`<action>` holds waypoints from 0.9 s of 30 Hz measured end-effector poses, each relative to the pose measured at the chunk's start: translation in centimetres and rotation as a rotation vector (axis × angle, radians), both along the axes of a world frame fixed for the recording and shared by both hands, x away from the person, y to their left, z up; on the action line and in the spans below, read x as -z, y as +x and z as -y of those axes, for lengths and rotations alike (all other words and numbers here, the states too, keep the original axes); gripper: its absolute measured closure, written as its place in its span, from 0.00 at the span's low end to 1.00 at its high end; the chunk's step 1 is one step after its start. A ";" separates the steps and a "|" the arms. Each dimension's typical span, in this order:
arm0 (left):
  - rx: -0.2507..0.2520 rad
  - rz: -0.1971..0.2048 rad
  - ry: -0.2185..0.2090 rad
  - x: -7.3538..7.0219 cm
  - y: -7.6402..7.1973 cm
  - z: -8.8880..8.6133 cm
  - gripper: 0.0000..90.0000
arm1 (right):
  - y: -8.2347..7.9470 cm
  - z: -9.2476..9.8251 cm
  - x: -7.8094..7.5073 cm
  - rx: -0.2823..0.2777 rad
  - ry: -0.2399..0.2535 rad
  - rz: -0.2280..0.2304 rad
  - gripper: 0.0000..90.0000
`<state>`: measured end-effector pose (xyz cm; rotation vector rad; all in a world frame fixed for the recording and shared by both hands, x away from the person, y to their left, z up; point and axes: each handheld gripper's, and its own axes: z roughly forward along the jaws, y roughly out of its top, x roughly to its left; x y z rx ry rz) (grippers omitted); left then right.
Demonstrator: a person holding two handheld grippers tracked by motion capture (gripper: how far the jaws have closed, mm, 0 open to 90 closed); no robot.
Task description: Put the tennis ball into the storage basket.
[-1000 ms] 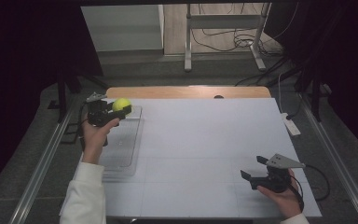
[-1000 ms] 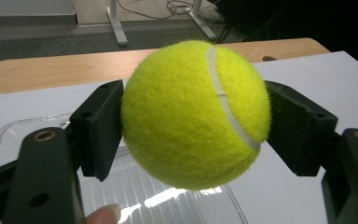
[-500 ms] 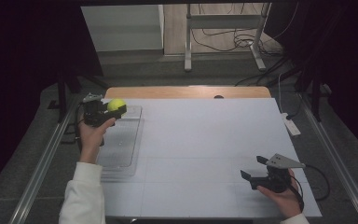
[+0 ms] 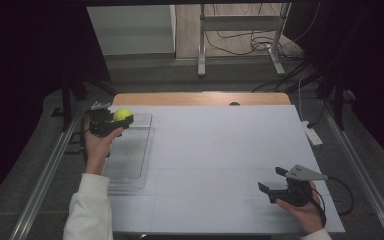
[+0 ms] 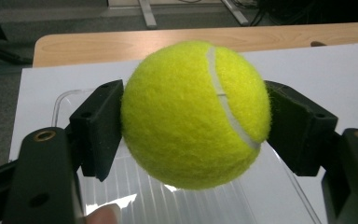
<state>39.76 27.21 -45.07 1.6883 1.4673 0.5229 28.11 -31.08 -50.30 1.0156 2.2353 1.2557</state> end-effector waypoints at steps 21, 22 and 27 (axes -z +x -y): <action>0.008 -0.058 0.054 1.0 0.8 0.4 0.30 | 0.0 0.1 0.0 0.003 0.001 -0.001 0.13; 0.012 -0.061 0.055 1.0 0.8 0.5 0.30 | 0.0 0.1 0.0 0.002 0.000 -0.001 0.13; 0.018 -0.072 0.064 1.1 1.0 0.6 0.30 | 0.0 0.0 0.0 -0.001 0.003 -0.001 0.13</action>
